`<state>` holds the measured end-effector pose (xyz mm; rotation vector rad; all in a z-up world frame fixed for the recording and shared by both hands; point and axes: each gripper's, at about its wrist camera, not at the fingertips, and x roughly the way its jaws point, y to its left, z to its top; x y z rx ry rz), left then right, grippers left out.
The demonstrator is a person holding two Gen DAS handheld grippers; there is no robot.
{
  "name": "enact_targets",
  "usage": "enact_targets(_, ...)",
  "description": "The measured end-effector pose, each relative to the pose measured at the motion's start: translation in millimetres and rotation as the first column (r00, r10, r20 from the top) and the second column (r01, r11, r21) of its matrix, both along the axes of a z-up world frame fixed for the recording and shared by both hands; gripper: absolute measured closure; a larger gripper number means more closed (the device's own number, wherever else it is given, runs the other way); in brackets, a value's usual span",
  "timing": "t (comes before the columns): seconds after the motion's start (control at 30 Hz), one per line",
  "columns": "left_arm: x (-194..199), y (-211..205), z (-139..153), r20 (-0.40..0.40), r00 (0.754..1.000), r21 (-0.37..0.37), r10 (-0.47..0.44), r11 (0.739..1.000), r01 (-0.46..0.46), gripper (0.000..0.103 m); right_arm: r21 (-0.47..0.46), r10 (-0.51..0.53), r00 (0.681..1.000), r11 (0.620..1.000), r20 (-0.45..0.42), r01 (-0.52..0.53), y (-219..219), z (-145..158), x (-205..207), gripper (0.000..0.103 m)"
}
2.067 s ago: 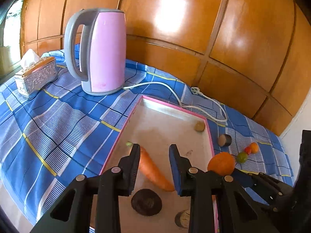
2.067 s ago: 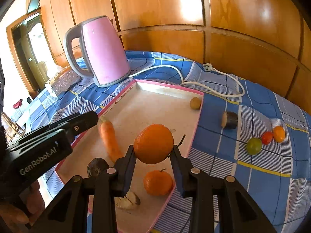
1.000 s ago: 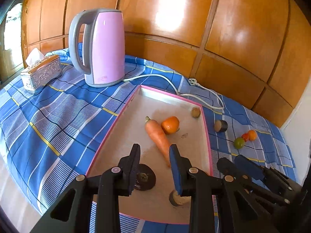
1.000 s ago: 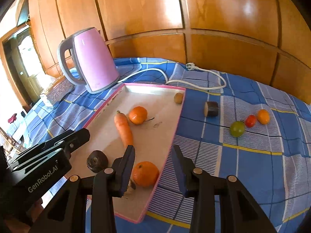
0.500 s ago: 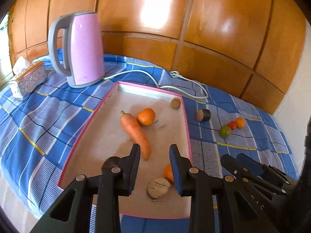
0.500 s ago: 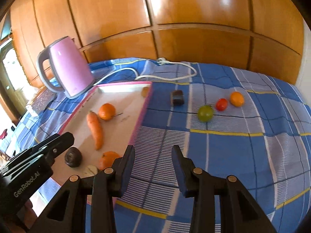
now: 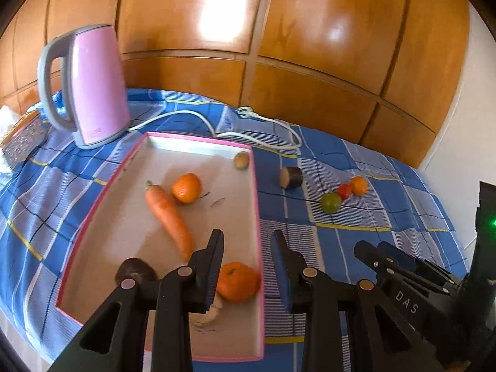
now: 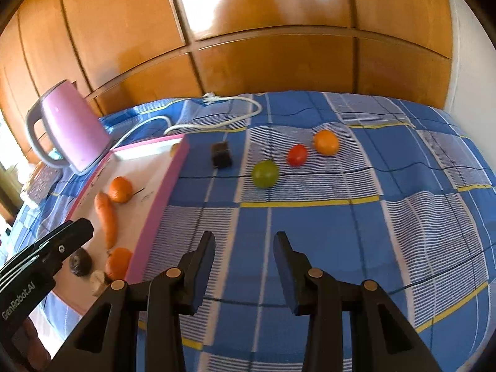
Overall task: Organize fruits
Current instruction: 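Withdraw both open tools from the tray toward the green and red tomatoes, then grasp the green tomato with the left tool while the right tool grasps the red tomato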
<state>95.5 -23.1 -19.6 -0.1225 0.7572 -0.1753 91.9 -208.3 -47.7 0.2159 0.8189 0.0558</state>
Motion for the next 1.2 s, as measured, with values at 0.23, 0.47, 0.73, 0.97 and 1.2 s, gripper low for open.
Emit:
enact_targets(0.23, 12, -24, -1, -0.001, 0.998, 0.006, -0.066, 0.998, 0.066, 0.071, -0.008, -0.044, 0.999, 0.999, -0.005, 0.044, -23, -1, 9, 0.063)
enact_targets(0.47, 28, -50, -10, -0.015, 0.991, 0.007, -0.132, 0.991, 0.133, 0.071, -0.005, -0.076, 0.997, 0.997, -0.004, 0.076, -43, 0, 23, 0.063)
enact_targets(0.73, 42, -68, -24, -0.044, 0.986, 0.003, -0.162, 0.987, 0.162, 0.071, 0.003, -0.09, 0.996, 0.996, -0.007, 0.09, -59, -3, 51, 0.065)
enact_targets(0.97, 56, -76, -34, -0.057, 0.985, -0.007, -0.161, 0.987, 0.161, 0.071, 0.008, -0.08, 0.997, 0.997, -0.024, 0.08, -62, -11, 79, 0.065)
enact_targets(1.2, 68, -79, -39, -0.048, 0.989, -0.016, -0.143, 0.99, 0.142, 0.071, 0.017, -0.07, 0.997, 0.997, -0.044, 0.071, -62, -22, 107, 0.065)
